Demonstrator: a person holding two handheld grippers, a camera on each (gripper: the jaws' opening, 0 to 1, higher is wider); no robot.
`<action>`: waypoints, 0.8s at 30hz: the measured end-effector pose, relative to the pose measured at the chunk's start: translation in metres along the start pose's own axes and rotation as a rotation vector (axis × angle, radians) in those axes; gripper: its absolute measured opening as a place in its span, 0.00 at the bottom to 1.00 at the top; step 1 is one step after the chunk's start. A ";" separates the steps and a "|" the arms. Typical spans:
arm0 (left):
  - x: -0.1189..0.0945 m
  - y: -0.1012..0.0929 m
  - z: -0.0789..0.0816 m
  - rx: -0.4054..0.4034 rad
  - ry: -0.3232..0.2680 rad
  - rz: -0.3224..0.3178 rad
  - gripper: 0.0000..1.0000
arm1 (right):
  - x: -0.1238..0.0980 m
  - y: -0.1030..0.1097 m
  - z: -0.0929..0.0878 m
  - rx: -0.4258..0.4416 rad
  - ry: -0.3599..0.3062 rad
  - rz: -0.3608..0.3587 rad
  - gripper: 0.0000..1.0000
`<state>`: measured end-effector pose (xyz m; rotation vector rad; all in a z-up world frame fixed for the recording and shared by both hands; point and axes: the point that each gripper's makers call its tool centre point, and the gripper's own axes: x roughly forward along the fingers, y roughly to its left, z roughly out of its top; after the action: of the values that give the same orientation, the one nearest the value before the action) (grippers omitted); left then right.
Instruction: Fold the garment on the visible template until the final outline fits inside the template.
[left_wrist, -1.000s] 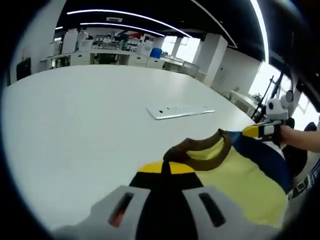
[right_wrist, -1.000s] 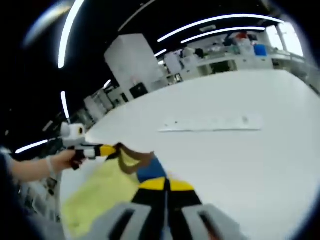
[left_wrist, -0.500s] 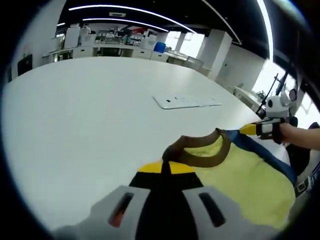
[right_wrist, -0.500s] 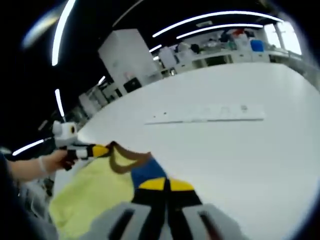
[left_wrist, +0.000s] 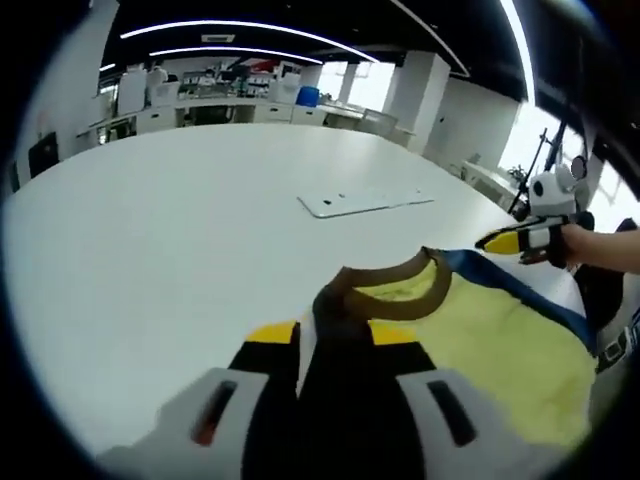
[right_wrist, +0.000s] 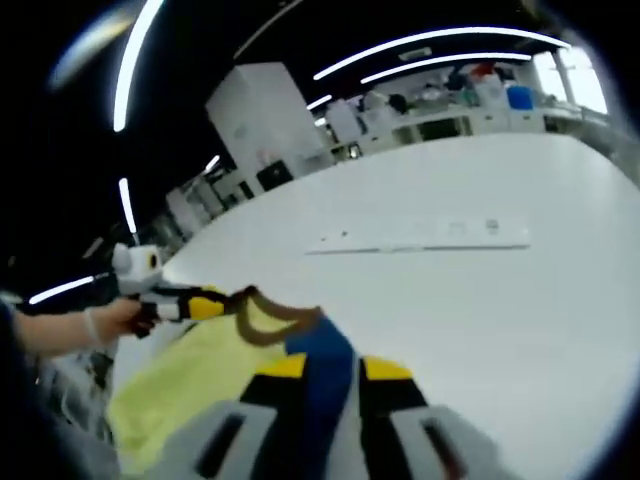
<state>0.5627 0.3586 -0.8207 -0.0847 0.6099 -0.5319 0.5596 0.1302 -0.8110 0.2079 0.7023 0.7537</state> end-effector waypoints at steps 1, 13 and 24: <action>-0.002 -0.003 0.001 0.005 -0.005 -0.011 0.30 | 0.000 0.001 0.000 -0.007 -0.001 0.005 0.24; -0.051 -0.051 0.001 0.061 -0.053 -0.116 0.87 | -0.036 0.040 -0.010 -0.126 -0.016 0.089 0.67; -0.105 -0.085 -0.013 0.030 -0.025 -0.173 0.99 | -0.077 0.074 -0.019 -0.197 -0.025 0.115 0.99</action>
<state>0.4444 0.3390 -0.7570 -0.1164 0.5728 -0.7061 0.4667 0.1292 -0.7556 0.0778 0.5918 0.9230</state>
